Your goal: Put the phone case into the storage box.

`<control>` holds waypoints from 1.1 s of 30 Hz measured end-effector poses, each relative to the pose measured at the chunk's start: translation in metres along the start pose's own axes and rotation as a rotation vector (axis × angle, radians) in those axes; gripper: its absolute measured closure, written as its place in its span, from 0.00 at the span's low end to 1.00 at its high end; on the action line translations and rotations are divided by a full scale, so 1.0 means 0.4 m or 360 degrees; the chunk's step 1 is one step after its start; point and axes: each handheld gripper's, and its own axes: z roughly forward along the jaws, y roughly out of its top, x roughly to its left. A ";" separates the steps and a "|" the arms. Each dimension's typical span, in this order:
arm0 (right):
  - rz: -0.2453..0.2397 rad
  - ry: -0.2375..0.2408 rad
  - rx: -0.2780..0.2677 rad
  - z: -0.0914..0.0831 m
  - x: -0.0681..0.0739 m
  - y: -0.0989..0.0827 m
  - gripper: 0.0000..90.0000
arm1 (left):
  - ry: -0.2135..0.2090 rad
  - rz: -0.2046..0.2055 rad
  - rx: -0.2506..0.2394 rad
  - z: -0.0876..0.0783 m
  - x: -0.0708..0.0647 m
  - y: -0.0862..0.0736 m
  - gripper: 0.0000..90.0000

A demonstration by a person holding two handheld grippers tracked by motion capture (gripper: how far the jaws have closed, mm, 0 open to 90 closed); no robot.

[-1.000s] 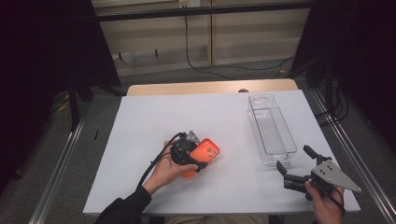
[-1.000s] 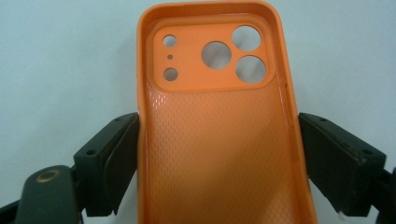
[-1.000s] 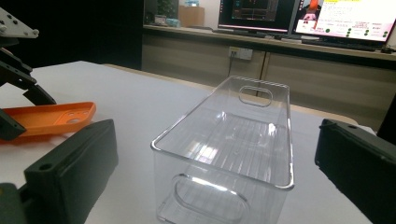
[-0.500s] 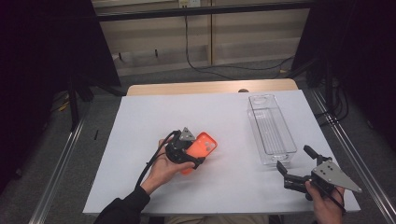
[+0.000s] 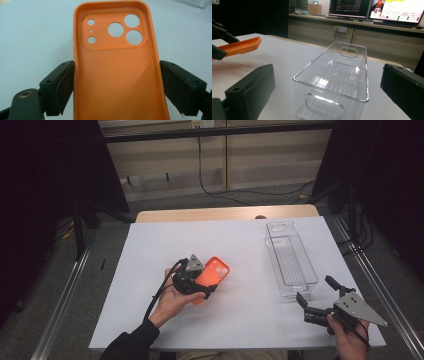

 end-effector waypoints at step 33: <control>-0.0003 0.0089 0.0033 0.034 0.036 0.025 0.00 | 0.0109 -0.0013 -0.0285 -0.072 -0.029 -0.009 0.18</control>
